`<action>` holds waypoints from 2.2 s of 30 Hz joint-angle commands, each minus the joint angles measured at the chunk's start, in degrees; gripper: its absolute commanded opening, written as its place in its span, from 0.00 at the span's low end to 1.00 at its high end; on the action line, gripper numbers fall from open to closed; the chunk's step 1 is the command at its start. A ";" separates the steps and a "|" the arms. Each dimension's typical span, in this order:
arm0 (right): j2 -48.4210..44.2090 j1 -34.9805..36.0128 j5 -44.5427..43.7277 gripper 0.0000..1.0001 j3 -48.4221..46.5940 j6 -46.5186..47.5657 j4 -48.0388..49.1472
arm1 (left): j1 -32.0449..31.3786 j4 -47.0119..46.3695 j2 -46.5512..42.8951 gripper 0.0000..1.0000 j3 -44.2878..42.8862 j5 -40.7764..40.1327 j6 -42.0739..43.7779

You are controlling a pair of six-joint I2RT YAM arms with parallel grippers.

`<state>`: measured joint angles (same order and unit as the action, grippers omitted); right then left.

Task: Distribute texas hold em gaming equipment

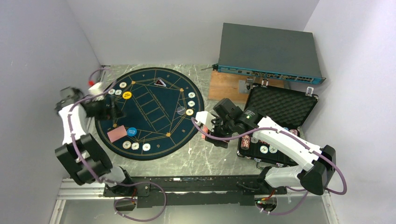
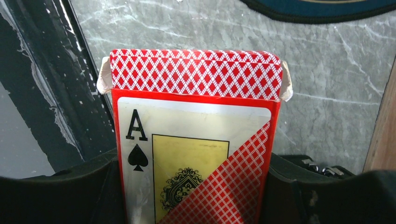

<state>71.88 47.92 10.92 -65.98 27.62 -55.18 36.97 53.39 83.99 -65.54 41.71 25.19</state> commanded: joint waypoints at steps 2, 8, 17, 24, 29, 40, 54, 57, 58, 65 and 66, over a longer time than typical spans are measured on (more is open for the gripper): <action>-1.68 -0.10 4.47 0.00 -1.45 -0.44 5.68 | -23.44 -2.90 -7.28 0.91 0.35 21.23 -10.59; -0.30 0.23 5.85 0.00 -2.82 -0.40 5.84 | -47.44 -33.21 -9.60 0.93 9.06 25.34 -39.77; 1.33 0.76 4.75 0.00 -3.81 -0.34 5.33 | -61.23 -54.37 -7.17 1.00 12.78 25.00 -57.72; 1.97 1.08 4.45 0.00 -4.67 -1.01 6.44 | -66.04 -59.02 -2.56 0.94 12.09 24.34 -62.18; 1.81 1.21 4.26 0.00 -5.02 -1.26 6.53 | -68.10 -58.58 0.23 0.88 10.44 23.56 -61.87; -0.62 1.21 3.88 0.00 -3.58 -1.50 5.68 | -63.03 -51.72 -2.89 0.58 14.58 21.68 -58.45; 0.59 1.21 3.57 0.00 -3.89 -1.57 6.54 | -66.27 -59.80 -5.57 0.81 14.59 22.68 -60.88; 0.76 1.21 4.28 0.00 -4.62 -1.81 6.48 | -67.47 -59.30 -2.66 0.78 12.92 22.12 -61.04; 0.67 1.21 4.51 0.00 -4.76 -1.71 6.27 | -67.55 -57.87 -1.83 0.75 12.17 21.87 -60.56; -1.03 1.21 4.14 0.00 -4.16 -1.77 5.89 | -65.83 -51.63 -1.45 0.54 11.93 20.92 -57.15; -1.15 1.21 4.11 0.00 -3.94 -1.78 5.64 | -65.12 -52.55 -2.09 0.51 12.95 21.18 -57.82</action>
<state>73.19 48.86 13.65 -68.10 26.39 -52.14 -30.41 -0.78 83.35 -53.41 64.25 -34.63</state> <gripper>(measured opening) 0.665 0.570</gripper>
